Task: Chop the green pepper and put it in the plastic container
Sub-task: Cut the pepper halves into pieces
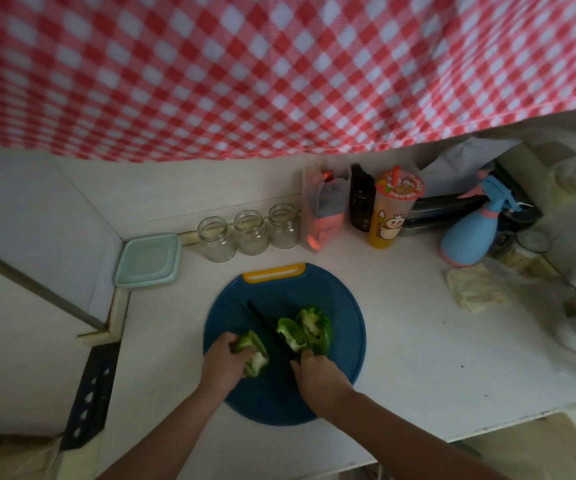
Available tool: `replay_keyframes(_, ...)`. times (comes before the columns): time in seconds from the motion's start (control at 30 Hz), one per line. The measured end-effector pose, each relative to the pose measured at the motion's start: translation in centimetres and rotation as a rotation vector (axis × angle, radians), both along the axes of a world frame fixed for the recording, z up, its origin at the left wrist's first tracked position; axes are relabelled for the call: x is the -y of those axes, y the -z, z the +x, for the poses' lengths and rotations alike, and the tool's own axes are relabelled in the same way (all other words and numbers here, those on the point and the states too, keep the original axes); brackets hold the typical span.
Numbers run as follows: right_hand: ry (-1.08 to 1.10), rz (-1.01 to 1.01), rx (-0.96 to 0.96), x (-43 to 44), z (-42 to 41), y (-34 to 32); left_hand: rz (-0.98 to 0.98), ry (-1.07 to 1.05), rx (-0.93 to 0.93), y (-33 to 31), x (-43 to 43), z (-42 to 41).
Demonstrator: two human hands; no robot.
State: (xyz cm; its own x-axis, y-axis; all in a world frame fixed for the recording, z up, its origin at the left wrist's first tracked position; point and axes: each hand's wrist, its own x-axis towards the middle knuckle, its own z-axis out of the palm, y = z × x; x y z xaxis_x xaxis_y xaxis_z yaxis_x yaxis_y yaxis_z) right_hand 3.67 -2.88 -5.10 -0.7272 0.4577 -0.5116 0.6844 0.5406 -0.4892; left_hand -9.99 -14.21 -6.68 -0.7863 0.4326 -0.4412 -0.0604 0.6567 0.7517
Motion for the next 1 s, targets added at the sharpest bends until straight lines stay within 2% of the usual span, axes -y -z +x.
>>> replay_keyframes(0.2, 0.001, 0.026, -0.06, -0.2, 0.4, -1.3, -0.004, 0.145, -0.047, -1.2, -0.5, -0.7)
replay_keyframes(0.33, 0.06, 0.093, -0.146, -1.7, 1.3, -3.2, -0.109, 0.197, -0.206, -2.3, -1.9, -0.7)
replay_keyframes(0.5, 0.187, 0.09, -0.193, -3.4, 4.4, -3.9, -0.034, 0.359, -0.363, -4.2, -5.3, 0.3)
replay_keyframes(0.8, 0.339, 0.061, -0.177, -5.3, 7.9, -2.6, -0.154, 0.649, -0.333, -4.2, -11.3, 2.1)
replay_keyframes(1.0, 0.365, 0.059, -0.149, -5.9, 8.9, -1.8, -0.179, 0.604, -0.273, -4.5, -14.2, 2.7)
